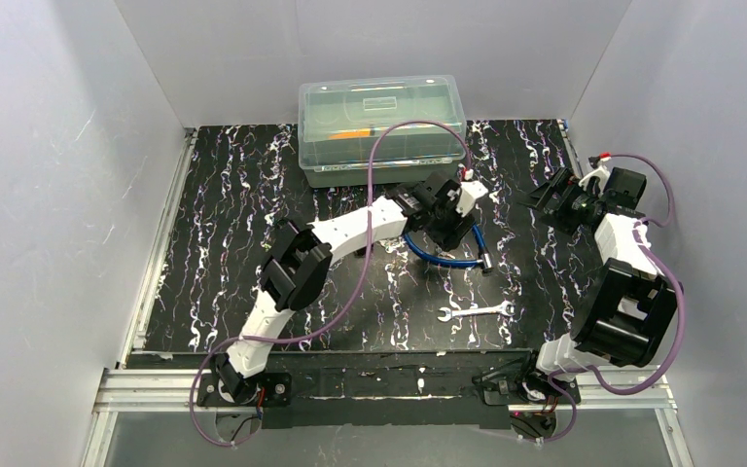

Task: Lock with the key
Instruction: Place the key at the center of the board, then reset both arms

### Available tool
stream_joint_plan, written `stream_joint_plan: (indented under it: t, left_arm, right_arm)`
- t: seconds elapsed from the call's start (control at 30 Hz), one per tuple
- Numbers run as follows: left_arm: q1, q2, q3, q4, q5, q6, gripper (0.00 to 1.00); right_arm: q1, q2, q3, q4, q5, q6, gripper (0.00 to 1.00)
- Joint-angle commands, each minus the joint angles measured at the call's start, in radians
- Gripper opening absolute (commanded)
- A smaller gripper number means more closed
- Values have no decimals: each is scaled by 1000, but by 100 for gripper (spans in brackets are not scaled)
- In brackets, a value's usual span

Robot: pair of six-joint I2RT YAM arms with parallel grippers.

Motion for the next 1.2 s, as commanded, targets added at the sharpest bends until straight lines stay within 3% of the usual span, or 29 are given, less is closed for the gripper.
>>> stream_joint_plan:
  t: [0.0, 0.1, 0.13, 0.27, 0.37, 0.47, 0.7, 0.87, 1.03, 1.17]
  left_arm:
    - [41, -170, 67, -141, 64, -15, 66]
    - [68, -274, 16, -210, 60, 7, 96]
    - [88, -314, -14, -227, 76, -2, 98]
    - [218, -493, -127, -280, 197, -96, 98]
    - [311, -658, -198, -313, 211, -112, 98]
    - [404, -750, -196, -447, 193, -65, 98]
    - [805, -956, -397, -591, 279, -18, 98]
    - [1017, -1060, -559, -643, 262, 74, 98]
    - [1075, -1141, -706, -606, 244, 144, 98]
    - [1075, -1108, -765, -566, 185, 146, 98]
  right_arm:
    - [-1, -49, 57, -54, -25, -93, 98]
    - [0, -55, 101, -144, -41, -170, 98]
    - [2, -54, 113, -171, -52, -191, 98]
    - [37, -46, 166, -315, -48, -326, 98]
    - [75, -49, 185, -377, -27, -401, 98]
    - [150, -49, 202, -418, 28, -459, 98]
    - [398, -44, 191, -387, 243, -518, 98]
    - [433, -36, 103, -312, 247, -521, 98]
    - [434, -67, -21, -196, 273, -547, 98]
    - [434, -90, -90, -127, 298, -555, 98]
